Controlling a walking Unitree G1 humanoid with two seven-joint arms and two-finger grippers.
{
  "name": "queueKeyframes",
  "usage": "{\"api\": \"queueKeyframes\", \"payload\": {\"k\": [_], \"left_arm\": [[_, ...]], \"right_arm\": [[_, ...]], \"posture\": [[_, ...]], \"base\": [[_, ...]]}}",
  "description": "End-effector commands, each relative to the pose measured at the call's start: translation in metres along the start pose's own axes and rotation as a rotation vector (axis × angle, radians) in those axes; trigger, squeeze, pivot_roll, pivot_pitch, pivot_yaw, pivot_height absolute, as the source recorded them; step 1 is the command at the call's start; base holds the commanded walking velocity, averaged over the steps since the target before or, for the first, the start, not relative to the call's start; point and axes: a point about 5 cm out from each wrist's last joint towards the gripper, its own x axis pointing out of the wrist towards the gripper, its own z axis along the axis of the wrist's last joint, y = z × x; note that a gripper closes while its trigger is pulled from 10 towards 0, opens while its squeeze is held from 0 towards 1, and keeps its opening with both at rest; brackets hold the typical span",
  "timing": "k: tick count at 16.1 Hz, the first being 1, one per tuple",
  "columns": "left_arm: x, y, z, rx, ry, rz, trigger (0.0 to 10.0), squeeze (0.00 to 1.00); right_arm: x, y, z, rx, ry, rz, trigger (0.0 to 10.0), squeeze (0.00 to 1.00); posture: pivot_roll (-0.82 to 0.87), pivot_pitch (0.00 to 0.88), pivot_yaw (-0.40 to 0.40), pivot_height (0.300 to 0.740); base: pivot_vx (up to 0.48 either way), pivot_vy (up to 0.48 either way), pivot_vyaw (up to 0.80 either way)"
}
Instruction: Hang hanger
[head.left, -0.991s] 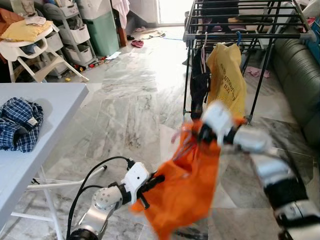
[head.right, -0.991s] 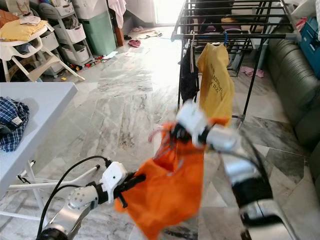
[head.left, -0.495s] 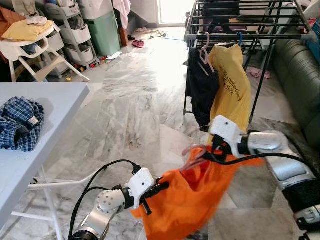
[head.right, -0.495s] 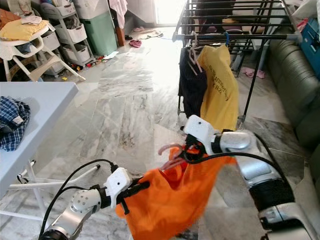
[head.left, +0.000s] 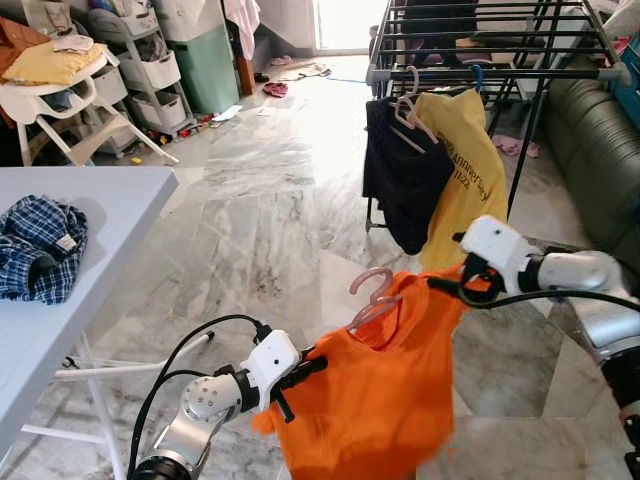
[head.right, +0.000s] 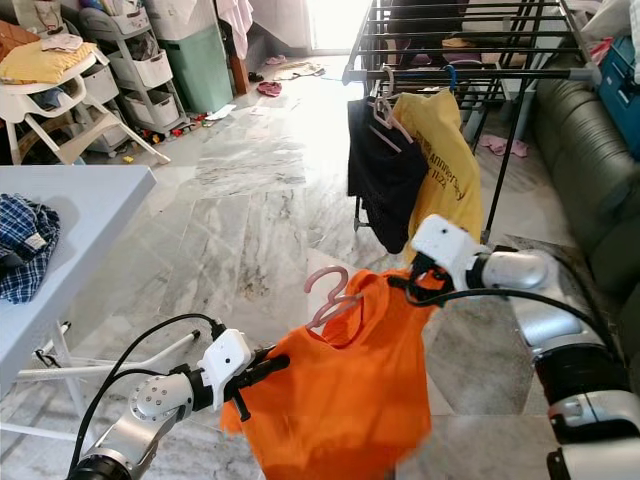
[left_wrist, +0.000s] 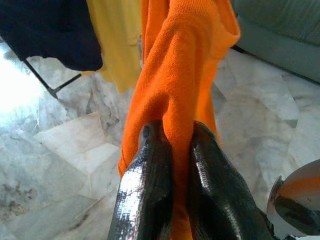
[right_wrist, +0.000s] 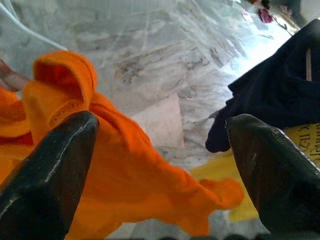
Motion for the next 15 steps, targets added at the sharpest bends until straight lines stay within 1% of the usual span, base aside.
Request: {"api": "queueKeyframes", "payload": {"k": [1, 2, 3, 4, 5, 6, 8, 10, 11, 12, 13, 14, 15], "left_arm": [[-0.002, 0.009, 0.005, 0.018, -0.022, 0.028, 0.0, 0.00], [-0.001, 0.008, 0.006, 0.019, -0.023, 0.027, 0.0, 0.00], [-0.001, 0.008, 0.006, 0.019, -0.024, 0.027, 0.0, 0.00], [0.000, 0.008, 0.006, 0.020, -0.025, 0.025, 0.0, 0.00], [0.000, 0.007, 0.006, 0.020, -0.026, 0.022, 0.0, 0.00], [0.000, 0.007, 0.006, 0.020, -0.027, 0.021, 0.0, 0.00], [-0.004, 0.009, 0.004, 0.025, -0.021, 0.018, 0.0, 0.00], [-0.007, 0.011, 0.004, 0.031, -0.014, 0.011, 0.0, 0.00], [-0.007, 0.011, 0.004, 0.034, -0.013, 0.008, 0.0, 0.00], [-0.007, 0.012, 0.004, 0.041, -0.013, 0.000, 0.0, 0.00], [-0.007, 0.012, 0.006, 0.045, -0.018, -0.008, 0.0, 0.00], [-0.007, 0.011, 0.008, 0.055, -0.028, -0.032, 0.0, 0.00], [-0.006, 0.008, 0.011, 0.064, -0.043, -0.057, 0.0, 0.00]], "right_arm": [[0.001, 0.010, 0.006, 0.010, -0.049, 0.099, 10.0, 1.00], [0.002, 0.015, 0.006, 0.016, -0.063, 0.129, 10.0, 1.00], [0.003, 0.017, 0.007, 0.021, -0.072, 0.135, 10.0, 1.00], [0.004, 0.021, 0.013, 0.044, -0.122, 0.167, 10.0, 1.00], [0.002, 0.022, 0.016, 0.045, -0.148, 0.196, 10.0, 1.00], [-0.003, 0.020, 0.013, 0.027, -0.126, 0.209, 10.0, 1.00], [-0.023, 0.011, -0.004, -0.055, -0.004, 0.241, 10.0, 1.00], [-0.037, 0.002, -0.010, -0.087, 0.063, 0.272, 10.0, 1.00], [-0.040, 0.001, -0.012, -0.106, 0.086, 0.277, 10.0, 1.00], [-0.044, -0.004, -0.017, -0.145, 0.141, 0.269, 10.0, 0.69], [-0.046, -0.006, -0.021, -0.169, 0.176, 0.264, 10.0, 0.62], [-0.045, -0.006, -0.022, -0.187, 0.186, 0.270, 10.0, 0.32], [-0.043, -0.003, -0.020, -0.200, 0.176, 0.294, 10.0, 0.00]], "posture": [[-0.12, 0.000, 0.095, 0.740], [-0.11, 0.000, 0.096, 0.740], [-0.11, 0.000, 0.096, 0.740], [-0.11, 0.000, 0.096, 0.740], [-0.11, 0.000, 0.096, 0.740], [-0.11, 0.000, 0.095, 0.740], [-0.11, 0.000, 0.096, 0.740], [-0.12, 0.000, 0.097, 0.740], [-0.12, 0.000, 0.097, 0.740], [-0.12, 0.000, 0.097, 0.740], [-0.12, 0.000, 0.097, 0.740], [-0.12, 0.000, 0.101, 0.740], [-0.12, 0.000, 0.101, 0.740]], "base": [[0.000, 0.000, 0.00], [0.000, 0.000, 0.00], [0.000, 0.000, 0.00], [0.000, 0.000, 0.00], [0.000, 0.000, 0.00], [0.000, 0.000, 0.00], [0.000, 0.000, 0.00], [0.000, 0.000, 0.00], [0.000, 0.000, 0.00], [0.000, 0.000, 0.00], [0.000, 0.000, 0.00], [0.000, 0.000, 0.00], [0.000, 0.000, 0.00]]}}
